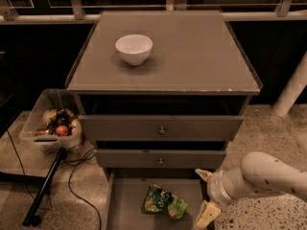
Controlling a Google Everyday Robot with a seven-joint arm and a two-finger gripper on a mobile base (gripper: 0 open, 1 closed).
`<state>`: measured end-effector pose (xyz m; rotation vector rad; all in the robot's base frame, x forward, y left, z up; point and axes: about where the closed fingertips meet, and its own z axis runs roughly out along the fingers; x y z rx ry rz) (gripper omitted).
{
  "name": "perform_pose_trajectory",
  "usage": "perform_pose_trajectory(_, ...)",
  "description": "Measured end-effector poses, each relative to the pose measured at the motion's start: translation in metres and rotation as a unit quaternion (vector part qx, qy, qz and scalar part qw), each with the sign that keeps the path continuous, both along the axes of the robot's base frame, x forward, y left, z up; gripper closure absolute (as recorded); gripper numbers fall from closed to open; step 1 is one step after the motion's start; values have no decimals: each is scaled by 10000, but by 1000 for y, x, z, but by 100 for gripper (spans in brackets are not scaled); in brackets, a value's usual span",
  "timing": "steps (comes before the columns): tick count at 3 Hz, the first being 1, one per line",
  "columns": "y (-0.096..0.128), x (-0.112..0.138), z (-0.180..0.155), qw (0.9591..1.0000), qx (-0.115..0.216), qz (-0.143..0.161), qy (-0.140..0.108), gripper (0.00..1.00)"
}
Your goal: Pick green rice chip bag from bottom drawer and place on counter
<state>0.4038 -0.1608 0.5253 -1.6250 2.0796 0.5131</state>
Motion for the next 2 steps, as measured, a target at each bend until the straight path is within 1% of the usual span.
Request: perform_pose_trajectory(2, 3, 2, -70, 9998, 104, -74, 125, 0)
